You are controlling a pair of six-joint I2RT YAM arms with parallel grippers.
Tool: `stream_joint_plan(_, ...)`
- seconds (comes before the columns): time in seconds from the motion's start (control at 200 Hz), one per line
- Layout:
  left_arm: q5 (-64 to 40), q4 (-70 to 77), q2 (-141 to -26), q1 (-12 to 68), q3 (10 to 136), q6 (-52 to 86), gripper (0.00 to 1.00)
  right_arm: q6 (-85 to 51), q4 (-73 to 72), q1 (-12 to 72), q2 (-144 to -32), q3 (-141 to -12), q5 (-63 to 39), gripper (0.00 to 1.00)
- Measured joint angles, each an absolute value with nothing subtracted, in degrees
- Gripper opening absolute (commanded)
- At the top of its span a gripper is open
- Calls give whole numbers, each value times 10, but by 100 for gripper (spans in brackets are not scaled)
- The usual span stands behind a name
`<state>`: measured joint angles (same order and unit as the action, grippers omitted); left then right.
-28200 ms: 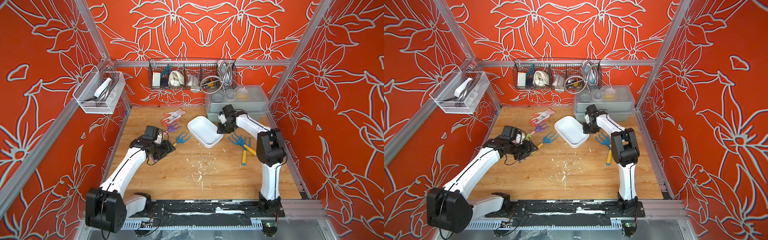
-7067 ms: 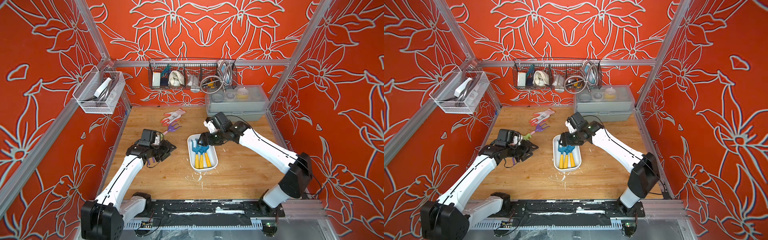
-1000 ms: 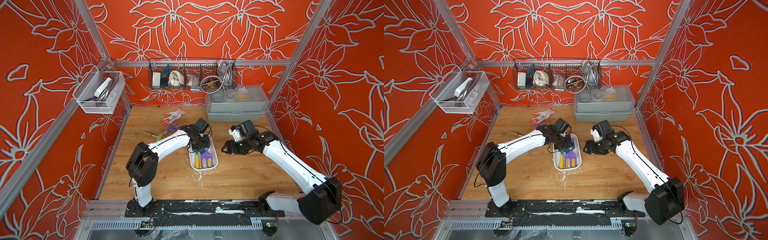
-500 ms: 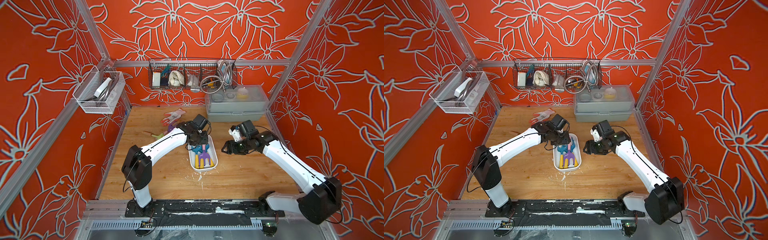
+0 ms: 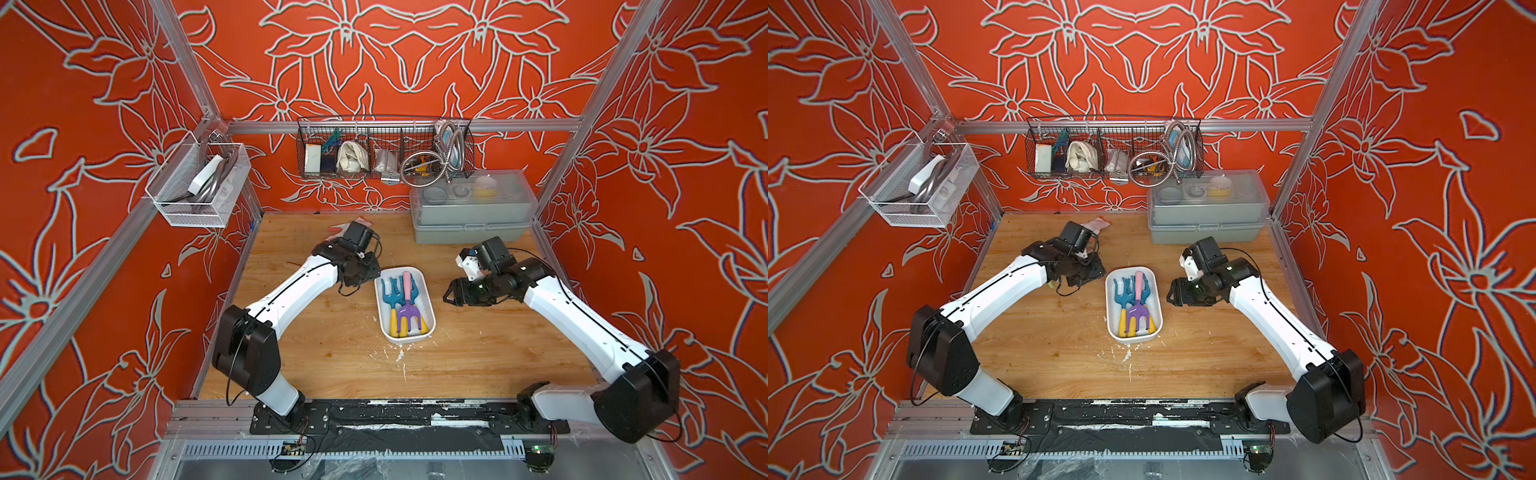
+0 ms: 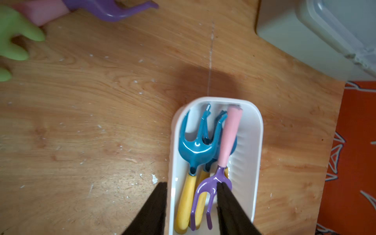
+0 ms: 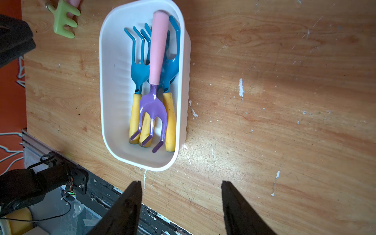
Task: Put the rake into the storage box
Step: Pick up the rake at the center of the board.
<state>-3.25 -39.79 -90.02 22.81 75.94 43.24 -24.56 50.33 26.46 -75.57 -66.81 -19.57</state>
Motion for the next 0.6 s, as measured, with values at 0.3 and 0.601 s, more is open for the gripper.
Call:
stream_joint_plan(0.3, -38, -398, -885, 104, 733, 463, 47, -239, 506, 265, -784, -693, -196, 61)
stream_joint_plan(0.601, -37, -399, -950, 7, 781, 481, 50, -222, 511, 267, -820, -730, -196, 61)
